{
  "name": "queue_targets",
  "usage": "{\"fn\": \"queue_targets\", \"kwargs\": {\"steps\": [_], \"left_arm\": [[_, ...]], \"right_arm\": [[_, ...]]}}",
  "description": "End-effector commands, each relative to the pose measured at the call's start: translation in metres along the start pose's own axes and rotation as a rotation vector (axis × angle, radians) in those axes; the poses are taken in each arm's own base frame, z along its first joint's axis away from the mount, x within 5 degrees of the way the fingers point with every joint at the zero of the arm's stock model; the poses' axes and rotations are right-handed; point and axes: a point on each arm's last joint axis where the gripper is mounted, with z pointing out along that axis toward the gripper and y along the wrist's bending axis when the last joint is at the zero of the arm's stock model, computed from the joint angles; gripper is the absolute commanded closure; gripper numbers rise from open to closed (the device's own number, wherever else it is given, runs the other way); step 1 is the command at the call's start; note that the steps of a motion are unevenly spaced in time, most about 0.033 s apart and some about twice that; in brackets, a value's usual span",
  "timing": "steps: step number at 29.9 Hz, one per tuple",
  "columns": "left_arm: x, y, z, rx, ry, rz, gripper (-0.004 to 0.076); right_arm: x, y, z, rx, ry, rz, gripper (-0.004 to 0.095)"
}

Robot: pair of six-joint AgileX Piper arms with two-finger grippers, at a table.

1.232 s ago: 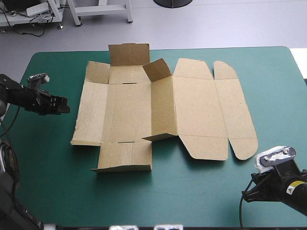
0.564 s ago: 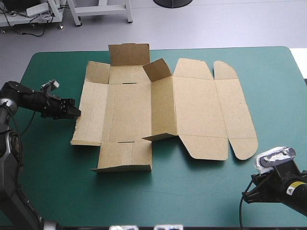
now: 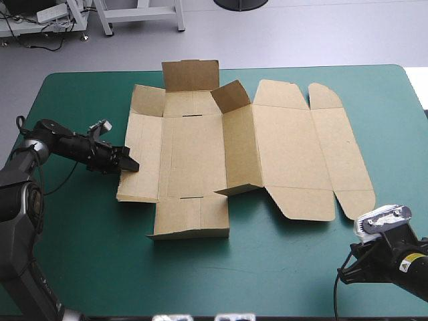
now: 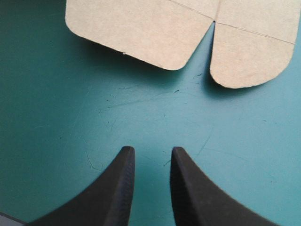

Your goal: Fold the box

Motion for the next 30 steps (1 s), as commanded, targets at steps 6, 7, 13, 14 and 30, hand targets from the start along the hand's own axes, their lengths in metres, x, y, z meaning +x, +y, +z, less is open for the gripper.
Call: {"fn": "queue_targets", "kwargs": {"steps": [6, 7, 13, 14, 30], "left_arm": [[-0.008, -0.047, -0.01, 0.228, -0.078, 0.027, 0.0455], [-0.009, -0.048, -0.01, 0.245, -0.09, 0.02, 0.0455], [-0.008, -0.056, -0.003, 0.243, -0.064, 0.04, 0.0455], [-0.008, -0.058, -0.002, 0.244, -0.059, 0.045, 0.0455], [-0.034, -0.081, -0.005, 0.308, -0.153, 0.211, 0.0729]], "right_arm": [[-0.011, 0.0, -0.006, 0.003, -0.066, -0.011, 0.0663], [-0.01, 0.0, -0.006, 0.003, -0.063, -0.012, 0.0663], [-0.01, 0.0, -0.006, 0.002, -0.061, -0.014, 0.0663], [-0.01, 0.0, -0.006, 0.002, -0.061, -0.014, 0.0663], [-0.011, 0.0, -0.006, 0.001, -0.069, -0.012, 0.0663]]}}
